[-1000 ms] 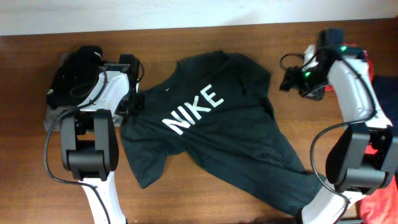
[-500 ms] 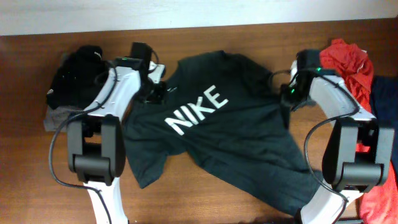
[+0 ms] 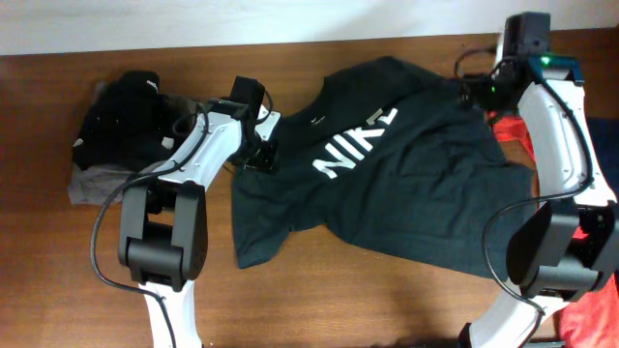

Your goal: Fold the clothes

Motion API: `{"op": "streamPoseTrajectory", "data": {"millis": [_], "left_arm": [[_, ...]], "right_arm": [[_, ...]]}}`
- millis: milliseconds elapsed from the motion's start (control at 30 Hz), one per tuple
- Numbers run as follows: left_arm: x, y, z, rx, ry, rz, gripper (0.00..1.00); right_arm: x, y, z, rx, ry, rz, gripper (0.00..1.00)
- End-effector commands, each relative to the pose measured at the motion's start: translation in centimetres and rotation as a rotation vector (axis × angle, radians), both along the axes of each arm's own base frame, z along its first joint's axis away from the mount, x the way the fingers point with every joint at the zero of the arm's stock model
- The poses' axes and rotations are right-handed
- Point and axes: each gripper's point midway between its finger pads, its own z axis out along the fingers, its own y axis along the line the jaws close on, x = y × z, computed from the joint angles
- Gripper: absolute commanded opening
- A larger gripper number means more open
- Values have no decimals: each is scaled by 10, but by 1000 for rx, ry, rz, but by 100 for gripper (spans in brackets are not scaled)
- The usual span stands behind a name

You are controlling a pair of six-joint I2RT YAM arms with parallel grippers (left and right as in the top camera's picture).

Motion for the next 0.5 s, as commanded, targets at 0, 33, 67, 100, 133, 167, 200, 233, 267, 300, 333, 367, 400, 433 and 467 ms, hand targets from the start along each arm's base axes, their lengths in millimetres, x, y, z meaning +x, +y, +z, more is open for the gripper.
{"op": "streamPoseTrajectory", "data": {"millis": [0,33,67,100,133,167,200,233,267,300,333,367,400,433,467], "left_arm": [[6,14,6,65,-43,6,60],[7,16,6,79,-50,10,60],[10,19,7,96,-61,14,61],[10,20,7,101,-62,15,61],[8,21,6,103,-54,17,61],[4,25,5,113,-35,26,61],[1,29,5,119,-18,43,61],[-8,37,3,128,30,86,61],[-14,44,2,136,61,105,60],[-20,51,2,143,91,118,60],[-26,59,1,150,120,132,60],[-32,66,1,152,153,150,60],[-38,72,2,145,183,164,60],[-42,76,3,135,205,176,60],[-47,80,4,113,238,194,60]], "right_arm": [[-39,-9,-14,130,105,-194,99],[-48,-5,-20,169,143,-213,99],[-65,4,-31,244,210,-218,98],[-85,16,-47,314,294,-224,98],[-95,20,-57,335,334,-227,97],[-105,23,-69,344,373,-232,97],[-118,27,-85,349,417,-238,97],[-127,28,-98,355,444,-246,97],[-135,26,-109,360,462,-259,95],[-140,26,-116,368,469,-269,95],[-144,24,-121,383,473,-288,95],[-147,23,-124,413,470,-305,94],[-148,21,-125,433,468,-319,94],[-149,18,-125,445,464,-330,94],[-151,15,-123,470,461,-336,94]]}}
